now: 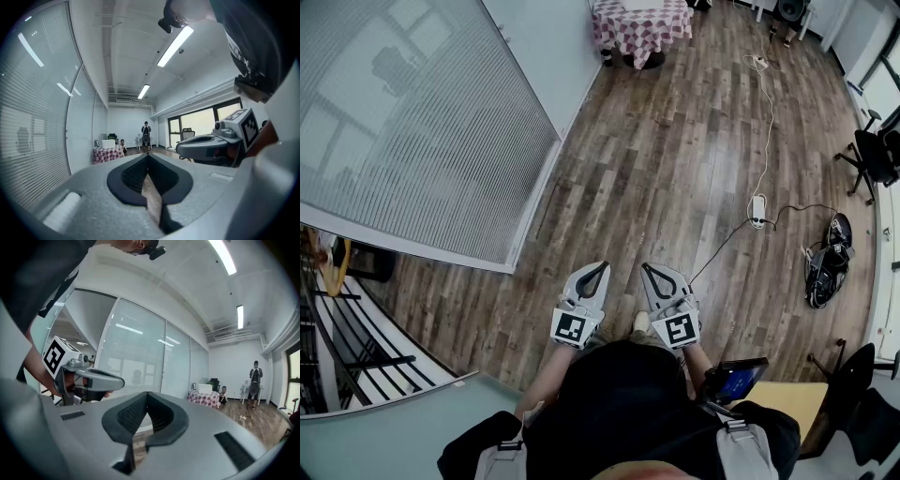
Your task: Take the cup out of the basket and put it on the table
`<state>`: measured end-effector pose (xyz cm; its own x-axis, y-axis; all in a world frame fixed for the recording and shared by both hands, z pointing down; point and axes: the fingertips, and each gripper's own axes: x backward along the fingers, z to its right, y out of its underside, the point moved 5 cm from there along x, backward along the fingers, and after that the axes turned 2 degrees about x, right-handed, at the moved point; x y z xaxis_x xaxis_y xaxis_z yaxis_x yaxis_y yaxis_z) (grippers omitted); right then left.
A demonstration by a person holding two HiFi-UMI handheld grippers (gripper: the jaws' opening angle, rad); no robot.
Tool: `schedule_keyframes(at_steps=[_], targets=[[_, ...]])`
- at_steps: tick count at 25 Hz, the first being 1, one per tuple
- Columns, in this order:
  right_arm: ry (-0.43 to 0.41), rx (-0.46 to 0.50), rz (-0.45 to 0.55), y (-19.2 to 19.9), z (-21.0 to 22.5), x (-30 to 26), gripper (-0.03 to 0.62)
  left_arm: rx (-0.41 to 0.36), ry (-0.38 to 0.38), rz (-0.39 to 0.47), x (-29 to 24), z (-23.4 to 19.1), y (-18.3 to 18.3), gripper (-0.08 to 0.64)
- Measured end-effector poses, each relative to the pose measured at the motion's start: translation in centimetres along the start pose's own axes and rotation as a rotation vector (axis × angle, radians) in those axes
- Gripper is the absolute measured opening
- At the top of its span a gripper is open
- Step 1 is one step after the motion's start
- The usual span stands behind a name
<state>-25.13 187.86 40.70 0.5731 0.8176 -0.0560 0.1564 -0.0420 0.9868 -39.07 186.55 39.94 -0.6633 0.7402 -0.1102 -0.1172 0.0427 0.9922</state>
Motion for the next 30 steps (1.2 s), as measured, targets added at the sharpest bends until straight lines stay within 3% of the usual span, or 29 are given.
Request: schedule_keyframes(at_steps=[4, 9, 15, 19, 22, 25, 30], targets=[[0.057, -0.054, -0.025, 1.3, 2.8, 0.0, 0.013, 0.028, 0.013, 0.008, -2.0, 0.1, -0.8, 0.006], [0.073, -0.050, -0.044, 2.4, 6.1, -1.9, 0.014, 0.042, 0.019, -0.007, -4.5, -1.8, -0.4, 0.005], [0.123, -0.043, -0.079, 2.2, 11.2, -6.9, 0.014, 0.039, 0.070, -0.017, -11.2, -6.6, 0.8, 0.005], [0.157, -0.057, -0.112, 1.4, 14.9, -11.7, 0.014, 0.059, 0.082, 0.037, -16.5, -10.8, -0.6, 0.005], [0.156, -0.015, -0.119, 1.1, 17.7, -15.5, 0.014, 0.067, 0.106, 0.074, -20.5, -13.9, -1.7, 0.006], [0.178, 0.011, -0.109, 1.0, 20.3, -19.6, 0.014, 0.014, 0.129, 0.092, -24.1, -17.3, -1.9, 0.005], [0.257, 0.004, -0.092, 0.5, 23.7, -22.6, 0.014, 0.007, 0.159, 0.084, -28.6, -19.9, -2.6, 0.005]])
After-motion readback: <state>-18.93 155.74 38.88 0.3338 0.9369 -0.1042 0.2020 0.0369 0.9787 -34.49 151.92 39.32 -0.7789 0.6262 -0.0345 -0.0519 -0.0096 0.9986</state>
